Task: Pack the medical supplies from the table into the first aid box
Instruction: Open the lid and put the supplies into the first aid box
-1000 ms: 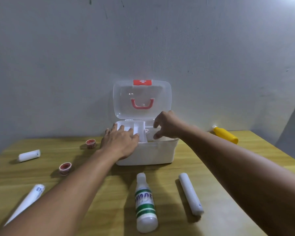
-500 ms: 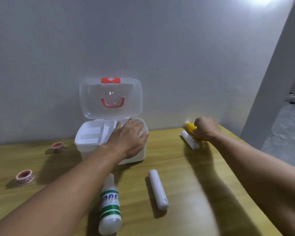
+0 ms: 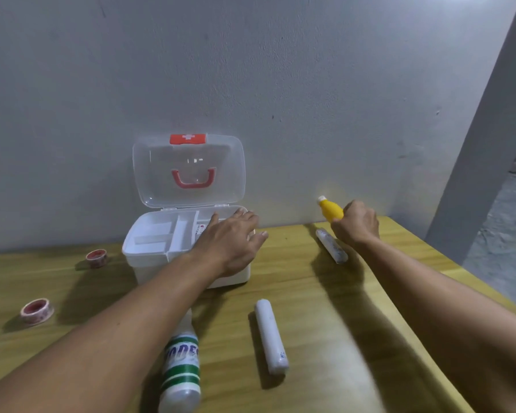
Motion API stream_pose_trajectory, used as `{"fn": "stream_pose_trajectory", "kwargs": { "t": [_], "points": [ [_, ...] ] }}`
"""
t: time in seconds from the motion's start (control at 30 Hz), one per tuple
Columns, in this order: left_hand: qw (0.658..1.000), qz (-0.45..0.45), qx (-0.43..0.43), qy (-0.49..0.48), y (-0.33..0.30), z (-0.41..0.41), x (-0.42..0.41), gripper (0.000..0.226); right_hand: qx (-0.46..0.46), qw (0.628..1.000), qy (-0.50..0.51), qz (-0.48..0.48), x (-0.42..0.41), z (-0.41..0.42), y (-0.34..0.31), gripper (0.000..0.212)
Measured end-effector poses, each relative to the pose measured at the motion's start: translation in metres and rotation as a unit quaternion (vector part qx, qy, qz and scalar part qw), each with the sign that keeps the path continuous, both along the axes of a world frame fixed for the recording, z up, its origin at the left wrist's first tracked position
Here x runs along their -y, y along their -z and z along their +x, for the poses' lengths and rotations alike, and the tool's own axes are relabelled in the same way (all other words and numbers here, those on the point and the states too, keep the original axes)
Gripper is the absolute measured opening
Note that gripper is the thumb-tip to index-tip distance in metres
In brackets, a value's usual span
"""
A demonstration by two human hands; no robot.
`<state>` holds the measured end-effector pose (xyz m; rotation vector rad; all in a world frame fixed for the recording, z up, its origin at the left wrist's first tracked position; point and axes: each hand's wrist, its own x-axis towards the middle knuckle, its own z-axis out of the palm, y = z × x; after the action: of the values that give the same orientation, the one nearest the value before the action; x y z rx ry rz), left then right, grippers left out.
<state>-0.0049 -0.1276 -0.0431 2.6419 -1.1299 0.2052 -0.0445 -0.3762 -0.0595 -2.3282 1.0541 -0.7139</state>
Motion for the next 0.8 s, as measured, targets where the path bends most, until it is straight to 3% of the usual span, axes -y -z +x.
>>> {"fn": "stream_pose_trajectory", "kwargs": {
  "t": [0.1,0.13,0.2,0.3,0.37,0.47,0.63,0.8],
  "points": [
    [0.998,-0.069,0.008,0.002,-0.009,0.003,-0.010,0.051,0.096,0.986,-0.050,0.126,-0.023,0.009,-0.019,0.012],
    [0.996,-0.086,0.017,-0.007,-0.013,0.004,-0.015,0.050,0.134,0.964,-0.089,0.211,-0.032,0.011,-0.025,0.008],
    [0.993,-0.109,0.013,-0.037,-0.020,0.006,-0.028,0.047,0.208,0.887,-0.165,0.379,-0.054,0.011,-0.039,0.010],
    [0.989,-0.112,-0.013,-0.097,-0.023,0.012,-0.055,0.043,0.238,0.818,-0.256,0.457,-0.084,0.006,-0.056,0.026],
    [0.986,-0.103,-0.017,-0.130,-0.021,0.016,-0.074,0.043,0.212,0.813,-0.316,0.440,-0.104,0.002,-0.063,0.025],
    [0.982,-0.064,-0.013,-0.175,-0.016,0.021,-0.097,0.043,0.161,0.847,-0.369,0.346,-0.131,-0.001,-0.066,0.014],
    [0.979,-0.010,-0.030,-0.203,-0.005,0.030,-0.112,0.052,0.089,0.897,-0.368,0.227,-0.163,0.009,-0.057,0.035],
    [0.975,0.022,-0.060,-0.215,0.002,0.033,-0.111,0.062,-0.006,0.920,-0.371,0.129,-0.171,0.022,-0.054,0.025]
  ]
}}
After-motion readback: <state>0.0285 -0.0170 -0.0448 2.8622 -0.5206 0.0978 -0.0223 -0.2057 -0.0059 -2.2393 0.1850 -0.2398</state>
